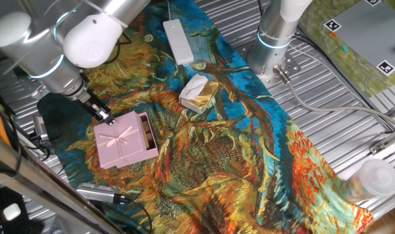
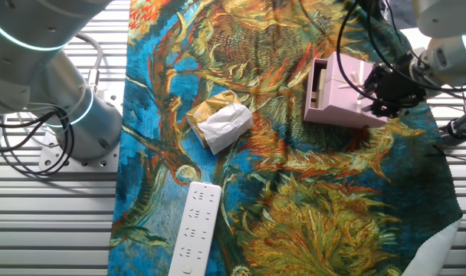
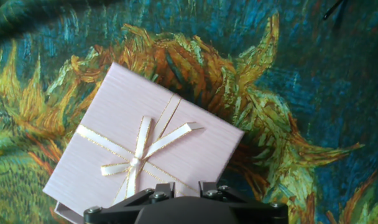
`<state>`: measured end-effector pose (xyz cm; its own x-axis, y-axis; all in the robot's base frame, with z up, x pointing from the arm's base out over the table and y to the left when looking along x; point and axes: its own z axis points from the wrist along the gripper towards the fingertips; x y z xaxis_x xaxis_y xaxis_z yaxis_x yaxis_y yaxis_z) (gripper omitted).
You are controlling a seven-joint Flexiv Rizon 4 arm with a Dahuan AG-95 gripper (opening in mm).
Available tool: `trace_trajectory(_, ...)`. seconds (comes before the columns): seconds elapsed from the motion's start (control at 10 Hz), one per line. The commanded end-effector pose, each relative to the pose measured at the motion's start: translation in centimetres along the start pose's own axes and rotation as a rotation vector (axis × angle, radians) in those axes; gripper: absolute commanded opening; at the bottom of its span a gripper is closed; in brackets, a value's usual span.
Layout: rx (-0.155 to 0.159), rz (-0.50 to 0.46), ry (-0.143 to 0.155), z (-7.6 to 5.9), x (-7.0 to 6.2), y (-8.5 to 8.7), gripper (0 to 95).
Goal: Slide the outer casing onto the gift box
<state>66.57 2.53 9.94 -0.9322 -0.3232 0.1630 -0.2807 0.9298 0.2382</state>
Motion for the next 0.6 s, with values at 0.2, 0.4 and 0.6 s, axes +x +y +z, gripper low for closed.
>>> trace_trajectory(0.2,-0.008,0.008,0.008,-0.26,-0.58,-0.14,19.0)
trace_trajectory(0.4,-0.007,0.023,0.008,-0.37,-0.81,-0.18,19.0)
trace_trajectory(0.6,-0.006,0.023,0.01,-0.53,-1.21,-0.29,19.0)
